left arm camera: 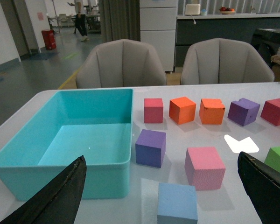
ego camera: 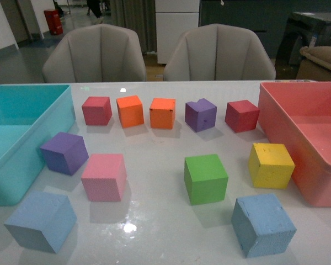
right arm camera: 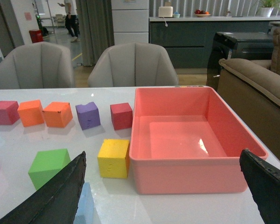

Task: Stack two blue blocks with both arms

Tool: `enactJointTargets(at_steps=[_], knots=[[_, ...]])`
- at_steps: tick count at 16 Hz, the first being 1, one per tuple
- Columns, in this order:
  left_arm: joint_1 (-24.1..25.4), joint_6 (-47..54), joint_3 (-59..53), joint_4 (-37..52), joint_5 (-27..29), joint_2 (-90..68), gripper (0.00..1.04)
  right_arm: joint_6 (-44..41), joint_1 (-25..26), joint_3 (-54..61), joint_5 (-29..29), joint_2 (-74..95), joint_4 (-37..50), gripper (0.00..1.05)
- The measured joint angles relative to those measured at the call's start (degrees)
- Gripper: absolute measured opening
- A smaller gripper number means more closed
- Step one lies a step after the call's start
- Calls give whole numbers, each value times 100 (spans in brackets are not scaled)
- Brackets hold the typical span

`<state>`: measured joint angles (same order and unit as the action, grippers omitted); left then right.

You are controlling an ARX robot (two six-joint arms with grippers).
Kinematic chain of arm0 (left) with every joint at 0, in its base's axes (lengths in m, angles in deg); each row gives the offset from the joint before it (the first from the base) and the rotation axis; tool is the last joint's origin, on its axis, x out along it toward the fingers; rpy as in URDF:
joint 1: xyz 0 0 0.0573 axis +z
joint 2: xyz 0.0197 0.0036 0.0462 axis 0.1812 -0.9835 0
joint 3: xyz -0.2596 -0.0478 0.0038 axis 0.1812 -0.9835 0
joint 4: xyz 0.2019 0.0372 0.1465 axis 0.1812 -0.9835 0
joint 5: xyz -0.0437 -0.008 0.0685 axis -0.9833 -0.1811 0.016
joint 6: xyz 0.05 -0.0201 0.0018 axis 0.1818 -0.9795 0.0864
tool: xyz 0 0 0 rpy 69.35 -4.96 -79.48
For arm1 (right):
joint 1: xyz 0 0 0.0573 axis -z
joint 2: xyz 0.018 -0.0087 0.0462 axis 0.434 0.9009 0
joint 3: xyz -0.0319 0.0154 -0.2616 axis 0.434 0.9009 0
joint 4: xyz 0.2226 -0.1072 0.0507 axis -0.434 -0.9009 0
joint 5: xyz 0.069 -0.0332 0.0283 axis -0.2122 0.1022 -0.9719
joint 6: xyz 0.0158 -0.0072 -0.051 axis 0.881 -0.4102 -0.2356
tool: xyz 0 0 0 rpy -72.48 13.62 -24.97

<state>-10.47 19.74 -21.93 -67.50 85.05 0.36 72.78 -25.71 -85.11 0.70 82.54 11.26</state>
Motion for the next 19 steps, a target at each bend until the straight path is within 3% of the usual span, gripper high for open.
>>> enactJointTargets(at_steps=[19], knots=[[0,0,0,0,0,0,98,0,0,0,0,0,0,98]])
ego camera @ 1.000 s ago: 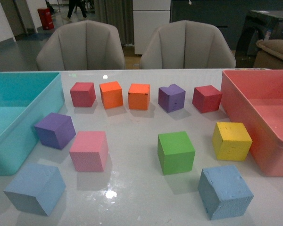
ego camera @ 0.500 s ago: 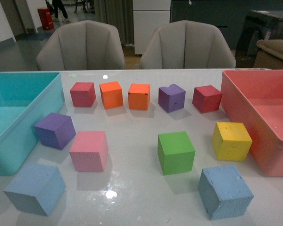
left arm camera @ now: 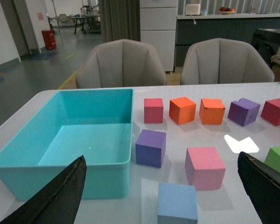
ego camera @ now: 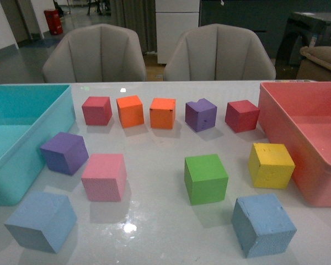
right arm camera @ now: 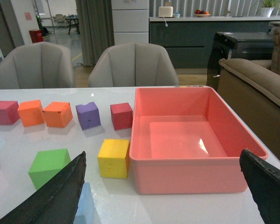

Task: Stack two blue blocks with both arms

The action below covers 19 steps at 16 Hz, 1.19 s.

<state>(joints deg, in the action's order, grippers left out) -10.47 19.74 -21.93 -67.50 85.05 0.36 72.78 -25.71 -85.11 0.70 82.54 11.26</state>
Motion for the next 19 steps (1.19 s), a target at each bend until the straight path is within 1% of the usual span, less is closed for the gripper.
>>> enactJointTargets(at_steps=[4,5,6,9,11,12,14,15,16,19], knots=[[0,0,0,0,0,0,98,0,0,0,2,0,-4,98],[0,0,0,0,0,0,98,-35,-72,-59,240,79,-247,98],[0,0,0,0,2,0,98,-118,-216,-142,601,507,-133,98],[0,0,0,-2,0,0,98,-181,-282,-752,691,1853,909,98],[0,0,0,0,0,0,98,-160,-664,-1585,693,3405,1967,98],[0,0,0,0,0,0,98,-46,-789,-1982,651,4266,2131,98],[0,0,0,0,0,0,98,350,-1038,-2734,507,5890,1941,98],[0,0,0,-2,0,0,98,485,-1172,-2977,494,6441,1862,98],[0,0,0,0,0,0,98,693,-1397,-3294,470,7237,1746,98],[0,0,0,0,0,0,98,1095,-1816,-3670,444,8614,1589,98]])
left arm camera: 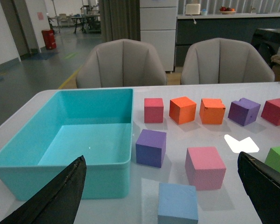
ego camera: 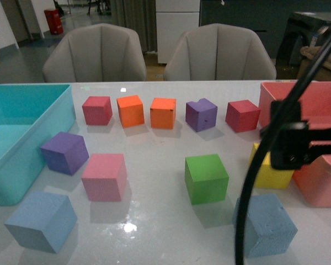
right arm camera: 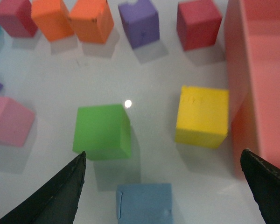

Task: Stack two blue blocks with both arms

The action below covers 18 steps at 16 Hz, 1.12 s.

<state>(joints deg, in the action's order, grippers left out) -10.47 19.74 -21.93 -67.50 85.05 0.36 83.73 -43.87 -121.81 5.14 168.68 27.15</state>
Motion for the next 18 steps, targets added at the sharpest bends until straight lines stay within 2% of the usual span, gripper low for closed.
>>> enactJointTargets(at_steps=[3,18], knots=[[0,0,0,-2,0,0,98,243,-223,-94,22,809,-7,98],[0,0,0,0,0,0,98,610,-284,-203,-280,2149,210,98]])
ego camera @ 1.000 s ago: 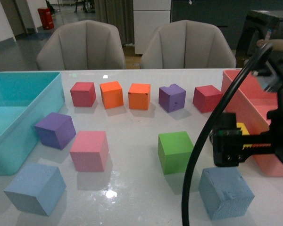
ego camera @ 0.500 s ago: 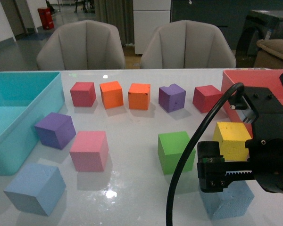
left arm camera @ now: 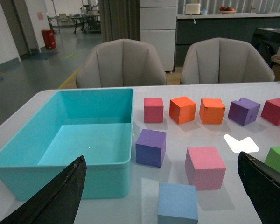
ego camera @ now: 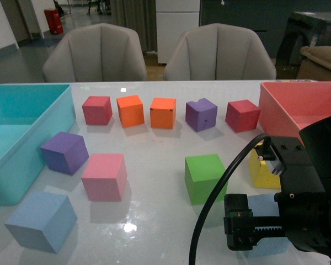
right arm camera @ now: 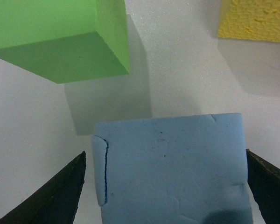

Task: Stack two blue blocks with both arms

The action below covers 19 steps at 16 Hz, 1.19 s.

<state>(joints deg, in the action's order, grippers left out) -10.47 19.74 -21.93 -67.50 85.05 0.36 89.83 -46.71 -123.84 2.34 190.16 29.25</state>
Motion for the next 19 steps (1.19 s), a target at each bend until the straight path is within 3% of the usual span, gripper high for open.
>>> enactJointTargets(at_steps=[3,8,14,19], knots=[[0,0,0,0,0,0,98,2,-2,2,9,280,173,98],[0,0,0,-2,0,0,98,0,0,114,55,208,258,51],[0,0,0,-2,0,0,98,-179,7,184,136,-1438,-417,45],[0,0,0,0,0,0,98,-310,-81,-1451,177,-828,-944,44]])
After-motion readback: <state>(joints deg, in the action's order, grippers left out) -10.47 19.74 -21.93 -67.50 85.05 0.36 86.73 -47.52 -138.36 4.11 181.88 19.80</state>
